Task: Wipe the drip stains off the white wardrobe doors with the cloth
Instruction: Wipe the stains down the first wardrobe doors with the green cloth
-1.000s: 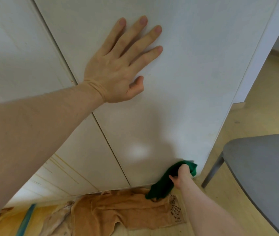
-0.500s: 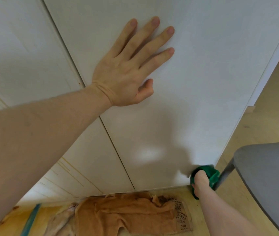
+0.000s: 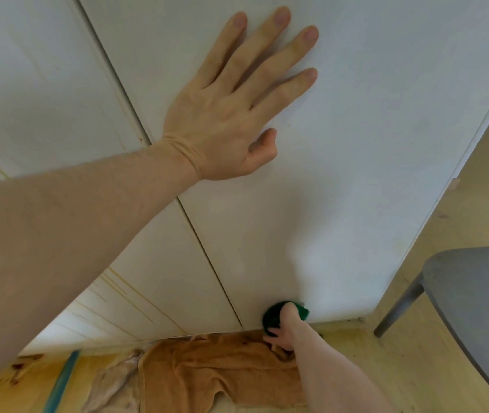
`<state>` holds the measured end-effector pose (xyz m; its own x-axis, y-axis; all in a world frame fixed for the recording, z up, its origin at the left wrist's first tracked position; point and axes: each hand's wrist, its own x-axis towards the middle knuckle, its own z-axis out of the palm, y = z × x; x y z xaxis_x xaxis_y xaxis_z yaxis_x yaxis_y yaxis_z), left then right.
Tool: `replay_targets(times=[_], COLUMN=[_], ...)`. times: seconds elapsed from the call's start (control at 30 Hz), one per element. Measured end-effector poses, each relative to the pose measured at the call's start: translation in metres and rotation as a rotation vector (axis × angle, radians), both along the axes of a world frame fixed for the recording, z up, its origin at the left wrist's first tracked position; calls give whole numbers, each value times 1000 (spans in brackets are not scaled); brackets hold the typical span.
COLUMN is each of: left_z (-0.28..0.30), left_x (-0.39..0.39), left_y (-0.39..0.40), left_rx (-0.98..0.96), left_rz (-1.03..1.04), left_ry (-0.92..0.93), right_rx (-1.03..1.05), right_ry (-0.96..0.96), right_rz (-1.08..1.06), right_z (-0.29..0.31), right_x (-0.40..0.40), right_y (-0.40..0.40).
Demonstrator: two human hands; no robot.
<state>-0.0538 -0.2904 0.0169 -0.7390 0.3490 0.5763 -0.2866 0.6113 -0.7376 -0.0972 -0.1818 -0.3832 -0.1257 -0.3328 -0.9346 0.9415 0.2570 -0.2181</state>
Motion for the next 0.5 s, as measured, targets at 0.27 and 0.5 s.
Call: replay_targets(times=[0.27, 0.5], left_z=[-1, -1], left_x=[0, 1], left_y=[0, 0], left_rx=[-12, -25], left_rz=[24, 28], left_ry=[-3, -5], right_rx=[-141, -120], right_ry=[42, 44], right_rz=[176, -19], right_z=[11, 21], right_x=[2, -31], right_y=[0, 27])
